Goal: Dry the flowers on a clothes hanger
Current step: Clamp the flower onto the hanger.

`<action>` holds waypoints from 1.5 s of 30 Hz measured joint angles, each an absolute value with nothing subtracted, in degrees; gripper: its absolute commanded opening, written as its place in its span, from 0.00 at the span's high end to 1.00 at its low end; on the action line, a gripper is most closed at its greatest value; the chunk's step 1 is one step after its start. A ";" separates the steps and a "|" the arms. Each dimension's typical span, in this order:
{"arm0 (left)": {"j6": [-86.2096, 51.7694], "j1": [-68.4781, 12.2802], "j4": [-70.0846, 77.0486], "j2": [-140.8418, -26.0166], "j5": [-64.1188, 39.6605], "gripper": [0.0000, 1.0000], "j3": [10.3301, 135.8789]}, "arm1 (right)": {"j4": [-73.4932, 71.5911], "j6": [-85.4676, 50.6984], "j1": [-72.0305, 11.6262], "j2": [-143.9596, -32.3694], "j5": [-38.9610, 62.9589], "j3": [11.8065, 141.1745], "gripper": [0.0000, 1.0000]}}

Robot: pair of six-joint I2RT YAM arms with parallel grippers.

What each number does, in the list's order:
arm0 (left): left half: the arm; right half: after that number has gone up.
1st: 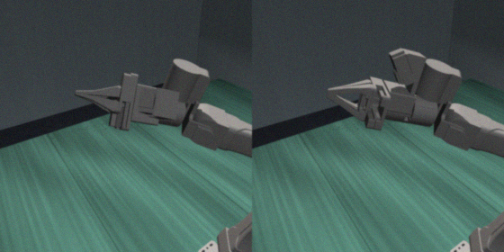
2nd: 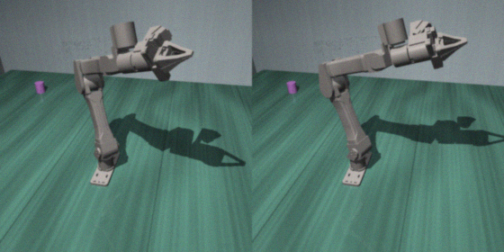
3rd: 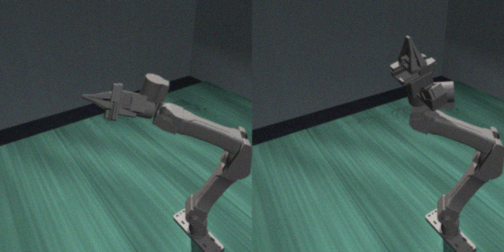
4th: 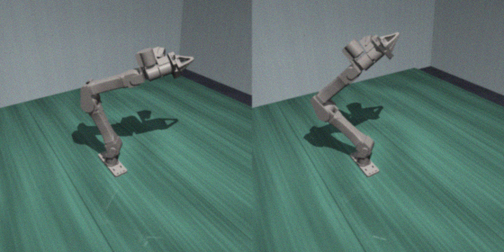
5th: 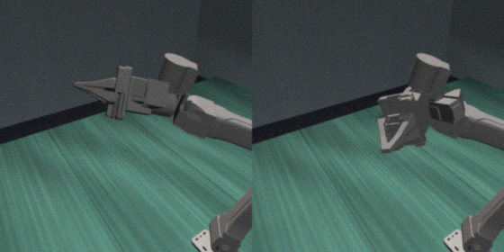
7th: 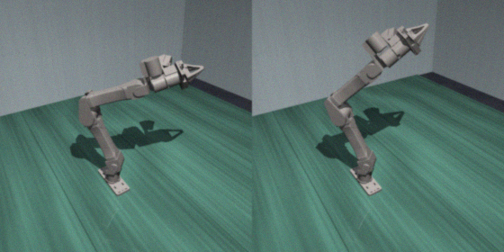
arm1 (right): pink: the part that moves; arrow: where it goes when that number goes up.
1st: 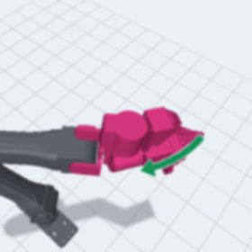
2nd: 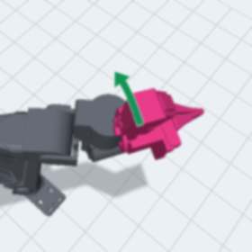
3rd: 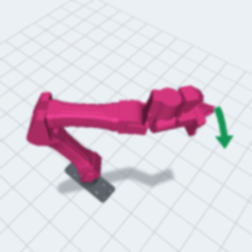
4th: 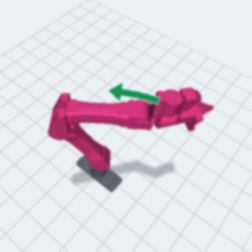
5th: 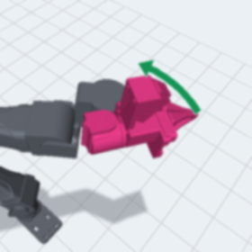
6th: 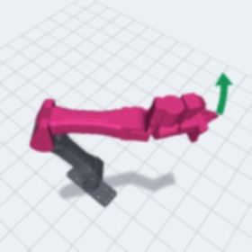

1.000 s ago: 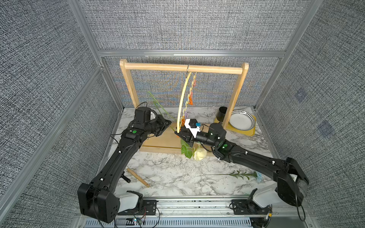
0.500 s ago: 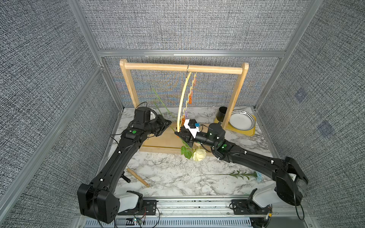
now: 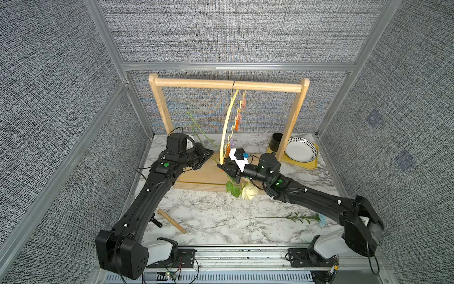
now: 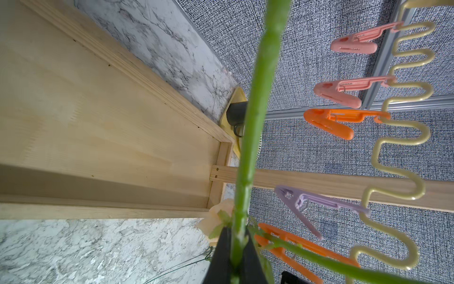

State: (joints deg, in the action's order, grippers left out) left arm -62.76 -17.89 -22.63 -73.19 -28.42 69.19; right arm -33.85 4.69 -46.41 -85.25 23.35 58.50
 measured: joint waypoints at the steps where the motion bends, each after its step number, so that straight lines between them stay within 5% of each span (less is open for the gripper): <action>1: -62.76 -17.89 -22.63 -73.21 -28.42 0.98 69.19 | -33.78 4.69 -46.41 -85.25 23.35 58.50 0.75; 12: -62.33 -17.89 -22.63 -73.45 -28.42 0.98 69.19 | -33.74 4.49 -46.41 -85.34 23.38 58.50 0.74; 35: -61.63 -17.89 -22.65 -73.43 -28.08 0.98 69.08 | -33.78 3.84 -46.41 -85.49 23.38 58.50 0.56; 45: -60.55 -17.89 -22.65 -72.03 -26.59 0.60 68.97 | -33.45 3.86 -46.41 -84.97 23.33 58.30 0.51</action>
